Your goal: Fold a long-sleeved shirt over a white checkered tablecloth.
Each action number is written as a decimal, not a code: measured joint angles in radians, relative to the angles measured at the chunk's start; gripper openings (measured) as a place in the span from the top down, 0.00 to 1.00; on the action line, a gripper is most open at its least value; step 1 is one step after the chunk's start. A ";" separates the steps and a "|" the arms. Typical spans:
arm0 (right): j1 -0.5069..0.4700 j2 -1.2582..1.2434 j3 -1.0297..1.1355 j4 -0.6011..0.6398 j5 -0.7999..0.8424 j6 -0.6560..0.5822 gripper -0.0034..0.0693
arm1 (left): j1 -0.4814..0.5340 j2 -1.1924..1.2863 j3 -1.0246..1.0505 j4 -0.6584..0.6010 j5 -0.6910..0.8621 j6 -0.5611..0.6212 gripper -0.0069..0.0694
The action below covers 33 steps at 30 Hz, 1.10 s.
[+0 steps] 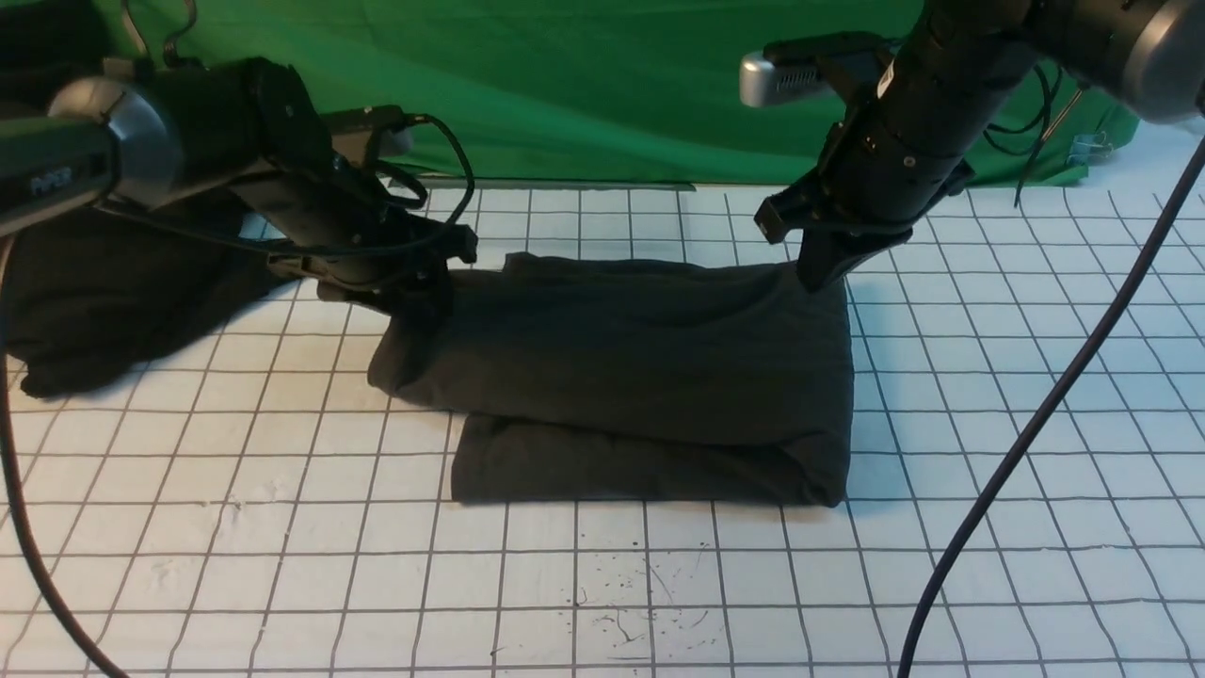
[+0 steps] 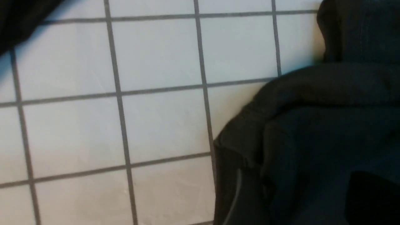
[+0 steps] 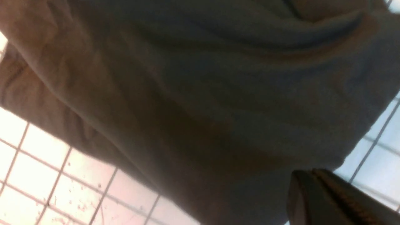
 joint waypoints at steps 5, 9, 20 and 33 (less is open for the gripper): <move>0.010 -0.039 0.069 -0.004 0.003 -0.015 0.95 | 0.000 -0.111 0.000 0.035 0.035 -0.010 0.36; 0.007 -0.121 0.093 -0.070 0.004 0.013 0.95 | 0.001 -0.259 0.001 0.040 0.148 0.063 0.70; 0.005 -0.814 0.381 -0.298 -0.291 0.138 0.95 | 0.002 -0.821 0.398 -0.049 0.116 0.103 0.91; 0.001 -1.678 1.202 -0.308 -1.080 0.160 0.95 | 0.002 -1.645 0.995 -0.115 -0.037 0.093 0.91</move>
